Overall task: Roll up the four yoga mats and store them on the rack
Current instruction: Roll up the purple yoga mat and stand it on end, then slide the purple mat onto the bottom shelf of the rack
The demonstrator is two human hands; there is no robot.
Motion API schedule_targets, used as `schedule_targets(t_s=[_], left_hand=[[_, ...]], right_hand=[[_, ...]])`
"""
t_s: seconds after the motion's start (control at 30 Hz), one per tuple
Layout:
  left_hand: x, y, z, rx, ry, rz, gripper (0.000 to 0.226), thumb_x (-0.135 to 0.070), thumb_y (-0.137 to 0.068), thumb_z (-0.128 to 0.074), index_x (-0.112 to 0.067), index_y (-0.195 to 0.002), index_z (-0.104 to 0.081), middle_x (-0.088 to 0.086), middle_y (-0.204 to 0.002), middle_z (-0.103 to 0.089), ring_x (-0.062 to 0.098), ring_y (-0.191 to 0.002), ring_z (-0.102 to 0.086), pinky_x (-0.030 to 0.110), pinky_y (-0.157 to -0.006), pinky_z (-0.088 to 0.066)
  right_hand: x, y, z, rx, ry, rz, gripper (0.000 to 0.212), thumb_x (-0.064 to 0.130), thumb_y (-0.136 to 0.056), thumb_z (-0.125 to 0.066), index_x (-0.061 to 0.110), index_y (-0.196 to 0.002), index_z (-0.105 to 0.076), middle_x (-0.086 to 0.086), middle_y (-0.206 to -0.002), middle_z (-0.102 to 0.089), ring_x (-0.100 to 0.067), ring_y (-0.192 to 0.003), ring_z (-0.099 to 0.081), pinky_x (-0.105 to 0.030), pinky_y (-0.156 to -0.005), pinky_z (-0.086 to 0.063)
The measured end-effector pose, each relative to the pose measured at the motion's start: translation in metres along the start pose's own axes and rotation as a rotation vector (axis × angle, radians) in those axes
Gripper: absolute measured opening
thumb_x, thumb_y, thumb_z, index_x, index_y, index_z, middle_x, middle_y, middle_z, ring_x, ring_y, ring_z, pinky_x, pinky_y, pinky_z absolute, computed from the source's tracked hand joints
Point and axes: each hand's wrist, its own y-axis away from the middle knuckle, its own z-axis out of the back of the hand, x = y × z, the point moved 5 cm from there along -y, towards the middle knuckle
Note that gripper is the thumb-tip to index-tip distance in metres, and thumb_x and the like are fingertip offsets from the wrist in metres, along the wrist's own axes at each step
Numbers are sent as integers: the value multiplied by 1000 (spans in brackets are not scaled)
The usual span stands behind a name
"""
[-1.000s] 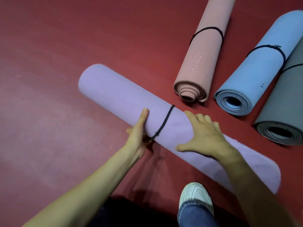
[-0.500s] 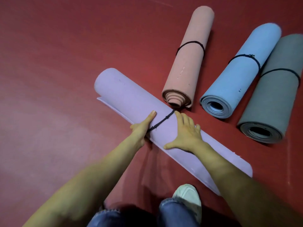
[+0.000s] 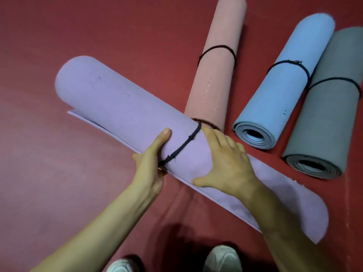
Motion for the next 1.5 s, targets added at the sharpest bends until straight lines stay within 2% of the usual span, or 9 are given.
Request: schedule_targets(t_s=[0.27,0.37,0.57,0.7,0.83,1.17,1.3,1.4,1.5], left_hand=[[-93,92,-113,14,-4,56,104,-66,-31,-85,-21,-122,-61,-4,-111,-71,21,-103,-68,53,-87,-54],[-130,145,-170,29,-9,85,92,-63,-38,-83,-20,-118,-65,-1,-110,-72,24,-104,-67,54,-90,-51],[-224,256,-299,75,-71,100,101,-64,-35,-85,-18,-123,-61,2,-111,-71,26,-101,-69,54,-83,-54],[-298,326,-372,79,-30,62,93,-56,-41,-87,-15,-121,-62,2,-111,-71,24,-102,-68,52,-90,-53],[-366,372,-426,80,-20,61,109,-59,-27,-90,-15,-123,-59,2,-112,-71,24,-100,-69,51,-88,-54],[-535,343,-513,260,39,8,110,-56,-28,-91,-14,-124,-57,2,-111,-71,25,-98,-69,50,-88,-54],[-614,302,-538,408,11,29,106,-55,-31,-90,-15,-124,-59,3,-113,-70,27,-103,-68,52,-89,-53],[-674,270,-555,435,-3,22,104,-55,-32,-90,-17,-124,-60,1,-112,-71,25,-102,-68,43,-78,-57],[-730,237,-582,442,17,-20,108,-55,-30,-90,-16,-125,-57,0,-112,-71,23,-101,-69,39,-72,-57]], right_hand=[[-9,29,168,-62,41,2,125,60,-56,-75,29,-149,3,6,-150,-20,-19,-133,-27,-39,-107,-26],[-23,55,248,-54,53,-27,127,61,-57,-74,28,-150,6,5,-152,-15,-19,-136,-25,-39,-109,-24],[-56,99,425,-68,47,-107,128,61,-58,-75,27,-150,7,2,-155,-11,-21,-138,-20,-41,-111,-22],[-59,126,544,-79,55,-118,127,58,-59,-76,24,-151,6,0,-155,-12,-24,-138,-21,-42,-110,-24],[-53,137,641,-106,71,-146,129,57,-60,-76,22,-150,9,-3,-155,-9,-26,-139,-17,-45,-111,-18],[-9,53,803,-157,-8,-224,138,78,-52,-68,28,-149,16,-1,-159,4,-25,-145,0,-53,-115,-7],[9,-7,867,-217,-64,-286,129,77,-55,-68,29,-152,3,3,-158,-8,-20,-143,-12,-45,-113,-16],[23,-53,907,-100,-115,-345,140,71,-47,-77,35,-149,12,1,-159,-6,-26,-144,-13,-53,-113,-18],[35,-99,943,-147,-107,-358,141,72,-45,-77,35,-149,11,-3,-155,-20,-30,-137,-29,-48,-108,-30]])
